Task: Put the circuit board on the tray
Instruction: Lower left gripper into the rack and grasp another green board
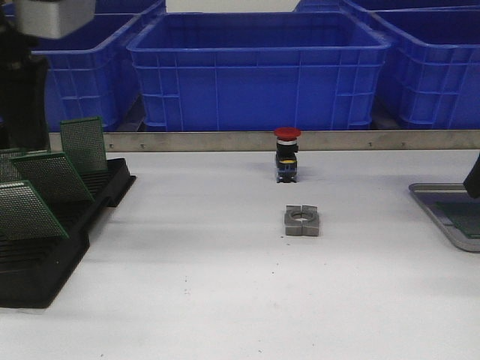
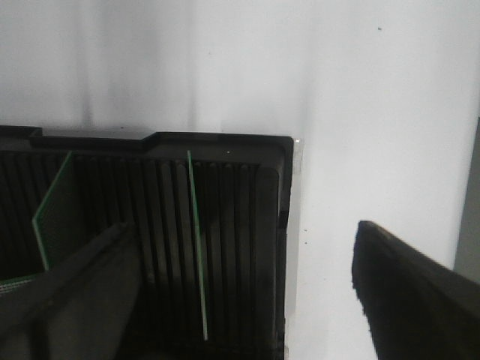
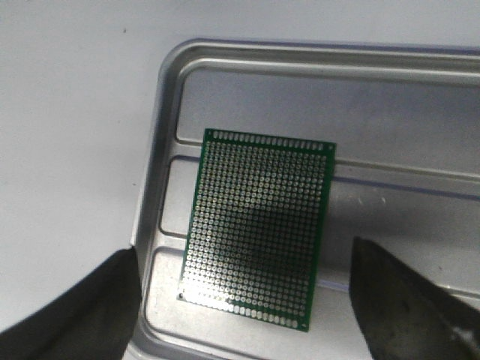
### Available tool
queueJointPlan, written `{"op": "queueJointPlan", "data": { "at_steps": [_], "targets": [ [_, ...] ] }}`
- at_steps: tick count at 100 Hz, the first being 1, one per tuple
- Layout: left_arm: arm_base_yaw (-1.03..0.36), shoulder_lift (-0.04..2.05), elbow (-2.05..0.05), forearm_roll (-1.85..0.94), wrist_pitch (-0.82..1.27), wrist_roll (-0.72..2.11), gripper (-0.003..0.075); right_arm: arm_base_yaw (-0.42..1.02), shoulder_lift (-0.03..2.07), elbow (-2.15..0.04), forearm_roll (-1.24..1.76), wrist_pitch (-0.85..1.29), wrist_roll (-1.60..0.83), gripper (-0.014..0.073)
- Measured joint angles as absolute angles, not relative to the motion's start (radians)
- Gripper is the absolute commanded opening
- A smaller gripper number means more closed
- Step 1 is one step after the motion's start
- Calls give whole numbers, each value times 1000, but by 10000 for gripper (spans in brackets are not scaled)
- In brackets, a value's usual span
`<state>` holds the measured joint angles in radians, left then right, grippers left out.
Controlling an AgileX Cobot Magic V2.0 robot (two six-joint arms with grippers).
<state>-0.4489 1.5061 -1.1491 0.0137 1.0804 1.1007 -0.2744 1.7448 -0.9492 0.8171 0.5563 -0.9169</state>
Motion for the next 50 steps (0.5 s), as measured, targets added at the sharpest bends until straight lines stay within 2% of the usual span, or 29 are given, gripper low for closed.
{"op": "queueJointPlan", "data": {
  "at_steps": [29, 41, 50],
  "targets": [
    [-449, 1665, -1136, 166, 998, 904, 517, -274, 1745, -949, 817, 556, -917, 591],
    [-449, 1724, -1136, 179, 993, 878, 387, -274, 1745, -949, 817, 556, -917, 591],
    [-449, 1746, -1136, 179, 993, 871, 232, -274, 1745, -949, 817, 558, -917, 591]
  ]
}}
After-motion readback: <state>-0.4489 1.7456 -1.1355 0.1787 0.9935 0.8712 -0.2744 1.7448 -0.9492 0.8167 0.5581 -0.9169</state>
